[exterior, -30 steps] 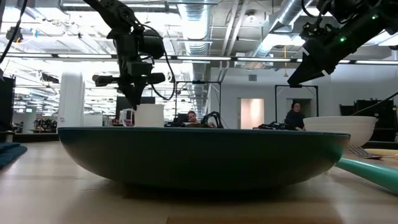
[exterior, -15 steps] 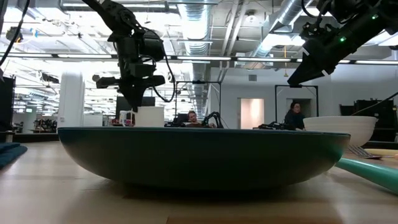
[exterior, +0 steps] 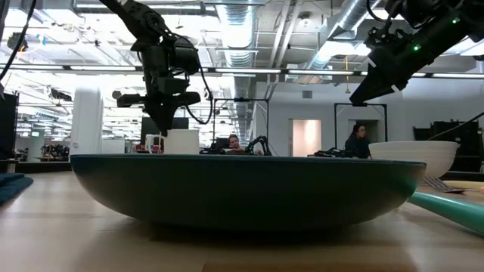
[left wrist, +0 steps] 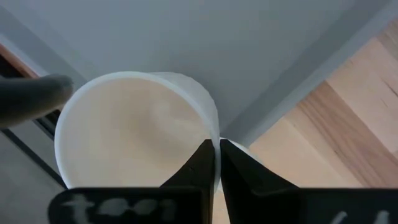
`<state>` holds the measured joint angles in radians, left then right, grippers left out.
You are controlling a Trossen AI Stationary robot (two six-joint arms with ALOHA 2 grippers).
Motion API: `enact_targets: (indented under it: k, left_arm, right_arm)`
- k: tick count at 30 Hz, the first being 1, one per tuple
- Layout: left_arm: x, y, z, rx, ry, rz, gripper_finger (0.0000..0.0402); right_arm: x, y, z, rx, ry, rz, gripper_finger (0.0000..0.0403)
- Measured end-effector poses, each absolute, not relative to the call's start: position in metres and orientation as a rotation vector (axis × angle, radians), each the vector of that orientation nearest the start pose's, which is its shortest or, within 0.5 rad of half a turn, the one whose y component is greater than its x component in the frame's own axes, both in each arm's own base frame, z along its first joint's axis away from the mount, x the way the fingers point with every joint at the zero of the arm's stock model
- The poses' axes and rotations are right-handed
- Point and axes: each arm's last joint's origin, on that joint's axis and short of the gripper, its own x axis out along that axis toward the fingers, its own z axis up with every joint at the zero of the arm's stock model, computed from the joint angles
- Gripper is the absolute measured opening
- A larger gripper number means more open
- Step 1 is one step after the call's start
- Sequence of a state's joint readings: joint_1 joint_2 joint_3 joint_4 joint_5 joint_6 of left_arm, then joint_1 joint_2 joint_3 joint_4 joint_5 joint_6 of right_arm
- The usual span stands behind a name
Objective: Set up tray
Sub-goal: Put the white mug on the gray serving tray
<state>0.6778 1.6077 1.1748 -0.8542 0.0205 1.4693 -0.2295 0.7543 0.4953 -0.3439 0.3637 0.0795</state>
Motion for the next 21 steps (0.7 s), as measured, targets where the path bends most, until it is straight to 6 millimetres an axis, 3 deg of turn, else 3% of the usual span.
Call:
enact_targets:
  k: [21]
  left_arm:
    - [0.2406,0.1863,0.2262,0.78,1.331,-0.396,0.0004]
  right_arm:
    - [0.1514,-0.0459,0.226,0.034,0.586,-0.599,0.0134]
